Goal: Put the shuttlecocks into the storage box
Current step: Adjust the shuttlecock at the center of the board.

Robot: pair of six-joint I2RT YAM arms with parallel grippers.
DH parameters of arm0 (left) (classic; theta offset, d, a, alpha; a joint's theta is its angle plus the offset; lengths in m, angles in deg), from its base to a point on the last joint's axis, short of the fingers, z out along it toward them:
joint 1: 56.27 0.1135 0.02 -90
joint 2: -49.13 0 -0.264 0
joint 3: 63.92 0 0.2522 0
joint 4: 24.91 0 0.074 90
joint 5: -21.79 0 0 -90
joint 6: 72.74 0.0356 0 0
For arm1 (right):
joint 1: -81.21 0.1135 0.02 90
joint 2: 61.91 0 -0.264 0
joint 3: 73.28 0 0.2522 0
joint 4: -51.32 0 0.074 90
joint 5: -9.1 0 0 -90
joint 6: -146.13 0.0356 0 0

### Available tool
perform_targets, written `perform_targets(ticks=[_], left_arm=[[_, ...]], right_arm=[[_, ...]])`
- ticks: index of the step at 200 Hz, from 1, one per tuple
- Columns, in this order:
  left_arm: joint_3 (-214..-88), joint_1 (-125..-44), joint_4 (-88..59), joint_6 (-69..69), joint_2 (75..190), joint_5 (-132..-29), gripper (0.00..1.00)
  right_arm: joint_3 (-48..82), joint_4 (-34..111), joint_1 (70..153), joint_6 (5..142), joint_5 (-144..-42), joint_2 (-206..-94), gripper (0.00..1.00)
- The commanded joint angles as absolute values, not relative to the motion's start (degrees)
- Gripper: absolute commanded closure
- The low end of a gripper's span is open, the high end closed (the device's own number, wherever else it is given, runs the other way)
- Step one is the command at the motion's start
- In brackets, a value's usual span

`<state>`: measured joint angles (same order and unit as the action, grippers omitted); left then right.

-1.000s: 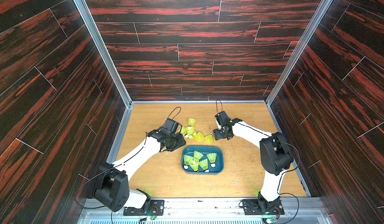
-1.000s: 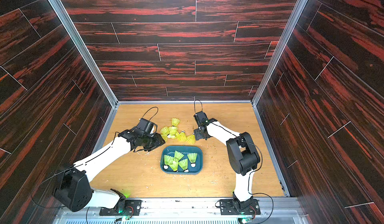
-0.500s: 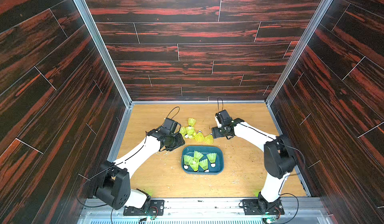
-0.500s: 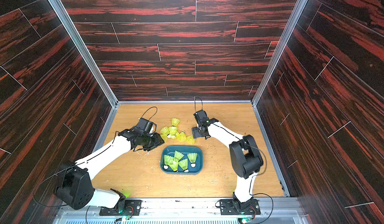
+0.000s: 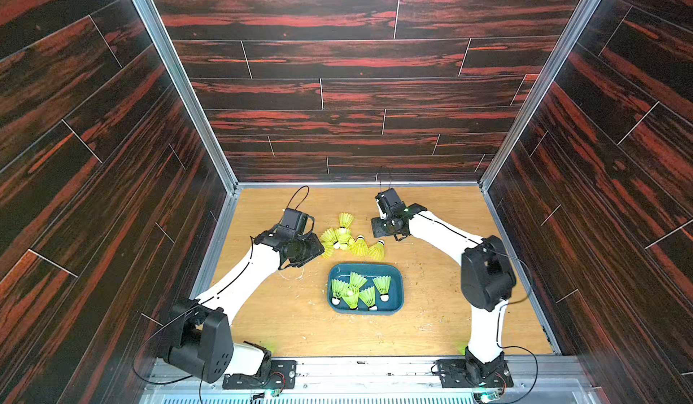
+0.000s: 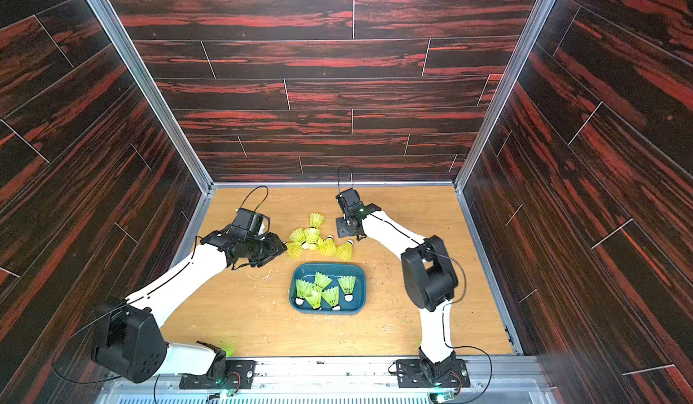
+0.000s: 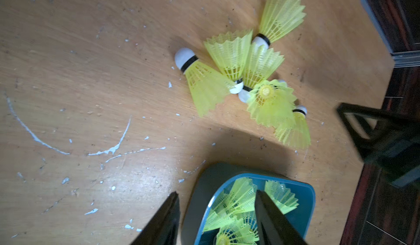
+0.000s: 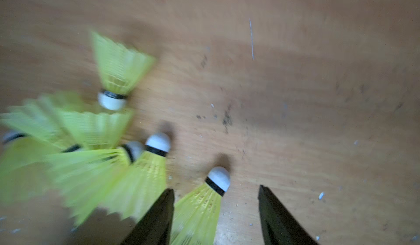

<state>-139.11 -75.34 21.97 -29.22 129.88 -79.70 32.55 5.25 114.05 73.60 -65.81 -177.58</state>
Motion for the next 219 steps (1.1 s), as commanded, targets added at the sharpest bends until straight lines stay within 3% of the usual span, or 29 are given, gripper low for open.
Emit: perform_targets(ticks=[1, 157, 219], left_arm=[[-140.92, -75.05, 22.34, -28.71, 130.02, -80.81, 0.43], [-138.9, -75.08, 19.28, -29.41, 129.08, -83.39, 0.43], [-140.47, -76.07, 9.26, -30.99, 134.39, -96.68, 0.42]], right_arm=[[35.94, -0.46, 113.37, 76.13, -66.44, -181.26, 0.41], [35.58, -2.41, 109.89, 111.96, -81.92, -186.44, 0.43], [34.57, -1.57, 109.87, 115.63, -81.85, -188.16, 0.52]])
